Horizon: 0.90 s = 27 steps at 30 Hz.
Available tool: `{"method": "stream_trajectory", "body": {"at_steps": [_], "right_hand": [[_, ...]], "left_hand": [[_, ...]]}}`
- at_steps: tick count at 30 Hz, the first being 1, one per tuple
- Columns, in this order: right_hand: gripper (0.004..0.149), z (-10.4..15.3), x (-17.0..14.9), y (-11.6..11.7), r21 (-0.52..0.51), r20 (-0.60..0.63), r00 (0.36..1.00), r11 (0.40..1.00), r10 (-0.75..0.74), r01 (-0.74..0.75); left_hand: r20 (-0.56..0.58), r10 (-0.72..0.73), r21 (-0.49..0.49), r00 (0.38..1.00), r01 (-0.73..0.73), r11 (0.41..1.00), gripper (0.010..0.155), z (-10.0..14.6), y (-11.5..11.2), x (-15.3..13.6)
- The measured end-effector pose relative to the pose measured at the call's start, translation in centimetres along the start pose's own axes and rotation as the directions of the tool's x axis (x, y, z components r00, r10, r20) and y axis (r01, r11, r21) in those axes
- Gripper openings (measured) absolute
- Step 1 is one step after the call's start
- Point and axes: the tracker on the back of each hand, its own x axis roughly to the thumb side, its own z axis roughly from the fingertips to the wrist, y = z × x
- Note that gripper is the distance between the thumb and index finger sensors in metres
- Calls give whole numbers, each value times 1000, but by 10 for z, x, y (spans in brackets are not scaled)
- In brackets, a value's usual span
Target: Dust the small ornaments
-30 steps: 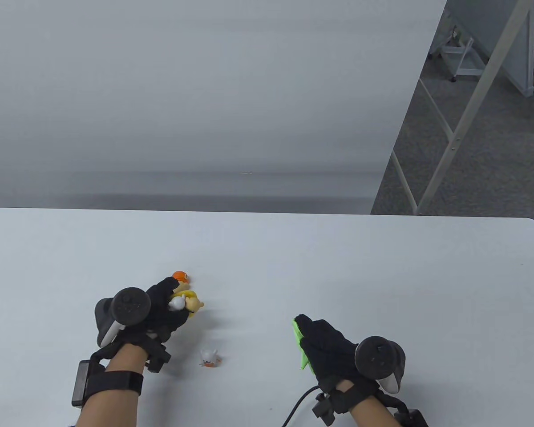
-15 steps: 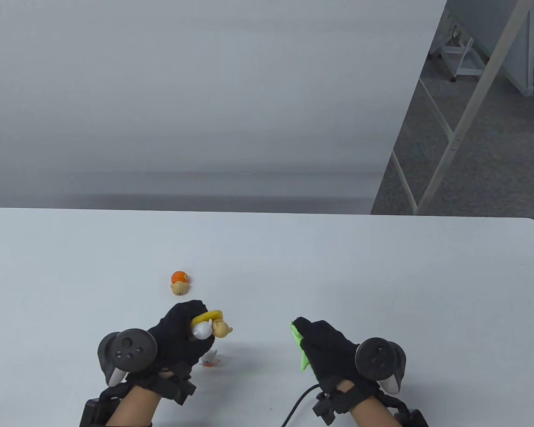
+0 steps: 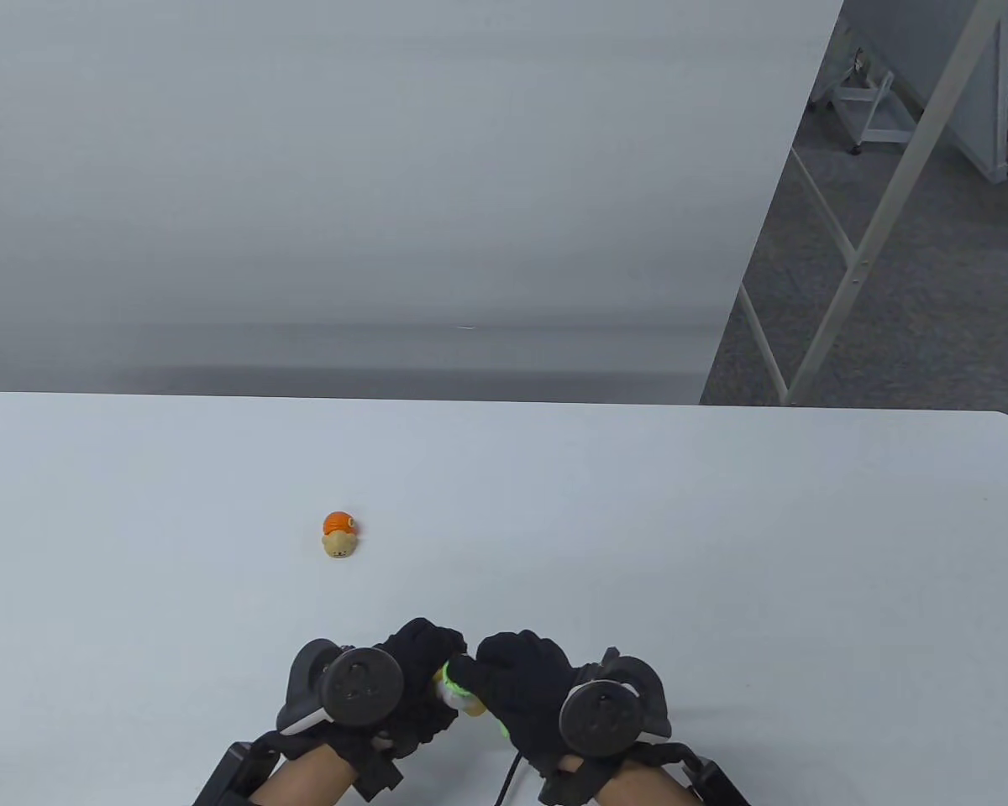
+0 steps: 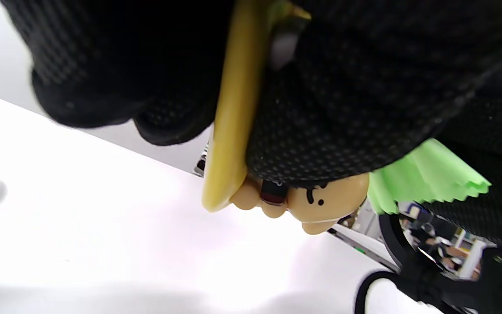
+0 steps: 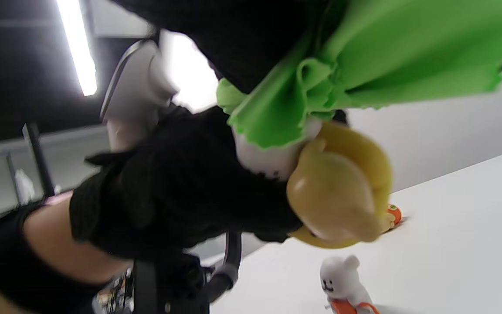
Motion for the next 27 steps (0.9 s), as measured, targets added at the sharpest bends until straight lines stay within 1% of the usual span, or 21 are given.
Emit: {"method": "stream_trajectory", "body": {"at_steps": [1,2,4,6,7,8,9,11,12,13,14,15,16,17,19,21,22,23,24,26,27], "right_hand": [[40,2,-1,0,-10,5,999,999,38,-38],[40,3,-5,0,2,13,999,1000,31,-31],[40,9,-12,-2,-35,-3,999,999,-40,40],[40,13,-17,-5,-44,-21,999,998,-50,49],[39,16,-20,-7,-60,-38,998,997,-53,50],[39,19,-22,-8,-49,-61,997,998,-41,38],[39,20,-22,-8,-51,-53,998,998,-44,41],[40,19,-15,-8,-68,-24,998,996,-52,50],[39,15,-8,-7,-49,10,998,997,-57,57],[39,13,-3,-5,-26,31,998,999,-46,47],[38,11,2,-3,2,48,999,1000,2,-2],[38,11,1,-2,19,54,998,999,38,-39],[39,13,-3,-2,18,44,999,1000,18,-19],[39,15,-11,-4,-32,14,998,997,-65,65],[39,17,-16,-7,-45,-15,996,995,-89,88],[40,19,-19,-11,-64,-30,997,995,-75,73],[40,19,-16,-12,-72,-23,996,994,-88,86],[40,18,-12,-13,-74,-14,997,994,-80,79],[39,14,-3,-13,-51,27,999,998,-44,45],[39,11,6,-7,-7,51,999,1000,-1,2],[39,11,6,-6,2,54,998,999,31,-32]], "left_hand": [[1,-48,0,999,48,999,76,1,0,0],[14,-39,10,999,39,999,76,1,2,-2],[-3,27,10,1000,-27,1000,77,1,1,-2],[-8,35,16,999,-35,999,77,1,2,-4],[-20,71,23,997,-70,997,77,2,3,-6],[-34,112,40,993,-110,993,77,2,5,-8],[-37,129,41,991,-128,991,77,2,6,-7],[-17,41,4,999,-41,999,76,-1,6,2],[18,-26,-19,999,26,999,76,-3,2,8],[32,-42,-36,999,43,998,76,-4,0,11],[55,-89,-38,994,92,995,77,-3,-3,16],[68,-135,-14,989,136,991,77,-1,-1,13],[55,-77,-9,996,77,997,77,-1,0,8],[19,24,5,1000,-24,1000,77,2,0,4],[4,51,32,999,-51,998,77,3,6,-2],[-20,122,67,992,-120,991,77,5,13,-6],[-18,123,54,992,-122,991,77,4,13,-4],[-11,95,52,995,-95,994,77,4,12,-1],[22,26,31,999,-26,999,77,2,9,6],[58,-67,-2,996,67,998,77,0,2,15],[57,-87,5,995,86,996,77,1,2,13]]}}
